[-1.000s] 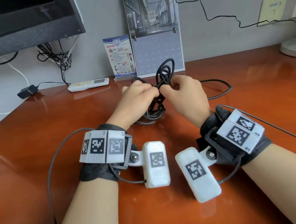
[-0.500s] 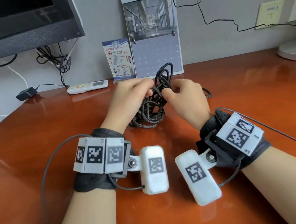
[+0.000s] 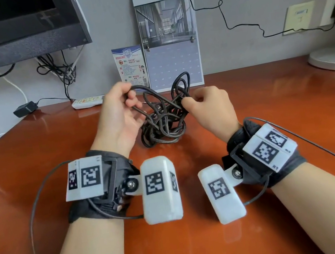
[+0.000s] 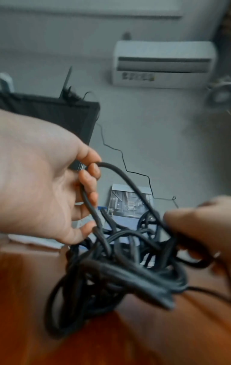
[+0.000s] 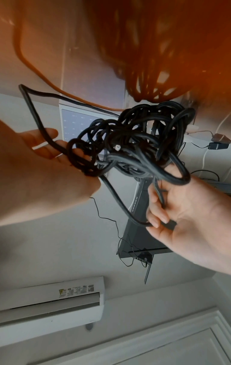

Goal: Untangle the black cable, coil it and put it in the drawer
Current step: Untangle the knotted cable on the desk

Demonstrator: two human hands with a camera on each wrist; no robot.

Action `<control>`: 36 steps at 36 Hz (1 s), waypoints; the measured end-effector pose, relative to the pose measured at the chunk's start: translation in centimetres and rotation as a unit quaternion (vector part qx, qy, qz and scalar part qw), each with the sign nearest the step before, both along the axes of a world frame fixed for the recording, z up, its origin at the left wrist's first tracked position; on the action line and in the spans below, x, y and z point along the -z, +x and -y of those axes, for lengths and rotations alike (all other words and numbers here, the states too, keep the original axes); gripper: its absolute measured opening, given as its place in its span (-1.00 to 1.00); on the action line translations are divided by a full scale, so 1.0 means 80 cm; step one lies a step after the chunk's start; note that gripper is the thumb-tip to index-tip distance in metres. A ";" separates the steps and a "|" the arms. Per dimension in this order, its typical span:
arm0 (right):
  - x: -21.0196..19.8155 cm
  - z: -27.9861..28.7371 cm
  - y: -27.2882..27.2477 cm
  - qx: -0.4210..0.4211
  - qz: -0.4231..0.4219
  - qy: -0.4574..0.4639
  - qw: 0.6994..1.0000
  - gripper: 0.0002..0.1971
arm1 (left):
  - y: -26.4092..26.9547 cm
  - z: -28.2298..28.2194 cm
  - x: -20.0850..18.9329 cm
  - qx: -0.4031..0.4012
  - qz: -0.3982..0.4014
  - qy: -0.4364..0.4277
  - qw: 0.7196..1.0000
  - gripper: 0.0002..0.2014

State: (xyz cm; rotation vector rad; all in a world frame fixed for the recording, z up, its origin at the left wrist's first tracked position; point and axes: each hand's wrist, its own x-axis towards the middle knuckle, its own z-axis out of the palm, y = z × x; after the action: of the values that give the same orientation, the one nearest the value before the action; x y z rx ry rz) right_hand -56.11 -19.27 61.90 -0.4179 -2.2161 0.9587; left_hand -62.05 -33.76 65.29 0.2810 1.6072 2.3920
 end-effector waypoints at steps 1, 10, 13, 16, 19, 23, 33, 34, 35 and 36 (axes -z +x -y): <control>0.001 0.000 0.000 0.002 0.000 0.000 1.000 -0.58 | 0.002 -0.001 0.000 0.005 -0.012 -0.023 1.000 -0.65; 0.003 0.004 -0.001 0.039 0.066 0.015 0.997 -0.65 | 0.016 -0.012 -0.001 0.006 -0.126 -0.137 0.982 -0.76; 0.002 0.008 -0.002 0.049 0.085 0.033 0.995 -0.69 | 0.017 -0.017 0.006 -0.100 -0.268 -0.211 0.935 -0.91; 0.000 0.010 -0.002 0.056 0.096 0.055 0.992 -0.74 | 0.020 -0.019 0.008 -0.174 -0.418 -0.292 0.842 -0.82; 0.000 0.010 -0.001 0.057 0.103 0.062 0.991 -0.78 | 0.021 -0.023 0.010 -0.108 -0.453 -0.335 0.819 -0.84; 0.003 0.010 -0.001 0.050 0.111 0.057 0.991 -0.77 | 0.016 -0.023 0.017 -0.136 -0.494 -0.411 0.754 -0.79; 0.004 0.010 -0.002 0.040 0.080 0.059 0.994 -0.65 | 0.014 -0.017 0.021 -0.137 -0.592 -0.532 0.590 -0.89; 0.003 0.010 -0.001 0.039 0.077 0.060 0.994 -0.65 | 0.014 -0.018 0.021 -0.145 -0.589 -0.540 0.584 -0.88; 0.003 0.011 -0.001 0.037 0.075 0.061 0.995 -0.65 | 0.015 -0.018 0.022 -0.148 -0.578 -0.550 0.584 -0.87; 0.003 0.010 0.000 0.034 0.074 0.062 0.995 -0.64 | 0.015 -0.018 0.022 -0.147 -0.564 -0.560 0.589 -0.87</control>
State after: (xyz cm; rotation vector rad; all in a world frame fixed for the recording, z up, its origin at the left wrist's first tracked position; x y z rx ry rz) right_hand -56.14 -20.07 61.68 -0.5175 -2.3636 0.7699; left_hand -60.82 -32.34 63.56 1.4588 3.4243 0.5472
